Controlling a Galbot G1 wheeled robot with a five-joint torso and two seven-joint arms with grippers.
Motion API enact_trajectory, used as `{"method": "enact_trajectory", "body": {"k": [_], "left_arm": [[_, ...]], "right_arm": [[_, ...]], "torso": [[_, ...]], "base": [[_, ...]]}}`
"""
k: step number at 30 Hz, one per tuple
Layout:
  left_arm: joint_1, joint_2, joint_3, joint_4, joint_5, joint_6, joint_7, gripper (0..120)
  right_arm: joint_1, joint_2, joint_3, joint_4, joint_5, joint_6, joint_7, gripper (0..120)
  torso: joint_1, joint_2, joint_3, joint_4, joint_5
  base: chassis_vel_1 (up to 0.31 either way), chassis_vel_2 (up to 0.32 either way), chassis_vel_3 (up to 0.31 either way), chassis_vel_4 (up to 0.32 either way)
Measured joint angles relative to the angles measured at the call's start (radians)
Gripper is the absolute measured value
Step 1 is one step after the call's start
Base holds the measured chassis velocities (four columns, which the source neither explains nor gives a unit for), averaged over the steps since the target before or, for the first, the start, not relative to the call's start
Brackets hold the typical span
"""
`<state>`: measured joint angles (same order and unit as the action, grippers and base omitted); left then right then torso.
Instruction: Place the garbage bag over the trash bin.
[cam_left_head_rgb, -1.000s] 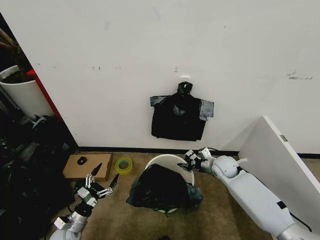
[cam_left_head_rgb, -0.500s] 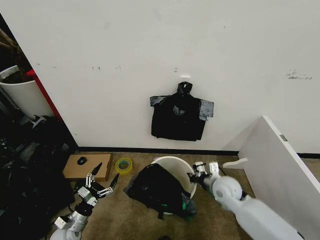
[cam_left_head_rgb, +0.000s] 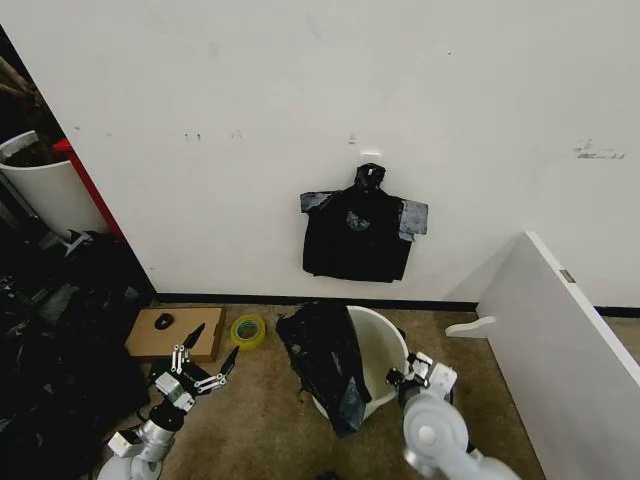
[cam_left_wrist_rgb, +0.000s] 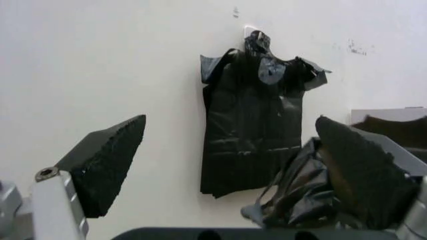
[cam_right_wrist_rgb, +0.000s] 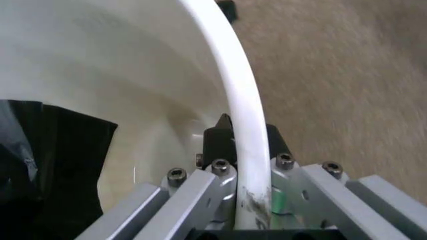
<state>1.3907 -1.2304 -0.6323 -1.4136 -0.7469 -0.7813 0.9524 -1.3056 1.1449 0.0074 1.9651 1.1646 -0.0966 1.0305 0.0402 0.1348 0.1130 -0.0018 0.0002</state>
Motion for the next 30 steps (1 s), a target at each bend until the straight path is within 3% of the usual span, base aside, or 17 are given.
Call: {"method": "enact_trajectory", "body": {"k": [4, 9, 13, 19, 22, 26, 28, 30], "left_arm": [[-0.004, 0.001, 0.002, 0.004, -0.002, -0.002, 0.002, 100], [-0.004, -0.001, 0.003, 0.004, -0.001, -0.002, 0.003, 100], [-0.006, -0.005, 0.003, 0.004, 0.002, -0.002, 0.004, 100], [-0.004, -0.012, 0.002, -0.003, 0.003, -0.002, 0.015, 100], [-0.002, -0.012, 0.000, -0.004, 0.003, -0.002, 0.016, 100], [0.004, -0.014, -0.003, -0.006, 0.003, -0.002, 0.017, 100], [0.008, -0.015, -0.003, -0.012, 0.005, -0.001, 0.018, 100], [0.008, -0.015, -0.003, -0.014, 0.006, -0.001, 0.018, 100]], "right_arm": [[-0.025, 0.027, -0.004, -0.016, -0.038, 0.065, 0.005, 0], [-0.020, 0.019, -0.005, -0.027, -0.044, 0.069, 0.003, 0], [-0.023, 0.006, -0.009, -0.016, -0.041, 0.063, -0.008, 8], [-0.040, -0.002, -0.020, 0.033, -0.046, 0.056, 0.012, 33], [-0.055, -0.013, -0.021, 0.063, -0.072, 0.050, 0.017, 39], [-0.098, -0.054, -0.015, 0.148, -0.244, 0.052, -0.031, 58], [-0.114, -0.079, -0.007, 0.158, -0.454, 0.095, -0.140, 68], [-0.116, -0.090, -0.001, 0.157, -0.518, 0.114, -0.205, 71]], "torso": [[0.000, 0.000, 0.000, 0.0002, 0.0001], [0.000, 0.000, 0.000, 0.0001, 0.0002], [0.000, 0.000, 0.000, 0.0000, 0.0001], [0.000, 0.000, 0.000, 0.0001, 0.0001], [0.000, 0.000, 0.000, 0.0000, 0.0003], [0.000, 0.000, 0.000, 0.0001, 0.0002], [0.000, 0.000, 0.000, -0.0001, 0.0001], [0.000, 0.000, 0.000, -0.0002, 0.0003]], "base": [[0.000, 0.000, 0.000, 0.000], [0.000, 0.000, 0.000, 0.000], [0.000, 0.000, 0.000, 0.000], [0.000, 0.000, 0.000, 0.000], [0.000, 0.000, 0.000, 0.000], [0.000, 0.000, 0.000, 0.000], [0.000, 0.000, 0.000, 0.000], [0.000, 0.000, 0.000, 0.000]]}}
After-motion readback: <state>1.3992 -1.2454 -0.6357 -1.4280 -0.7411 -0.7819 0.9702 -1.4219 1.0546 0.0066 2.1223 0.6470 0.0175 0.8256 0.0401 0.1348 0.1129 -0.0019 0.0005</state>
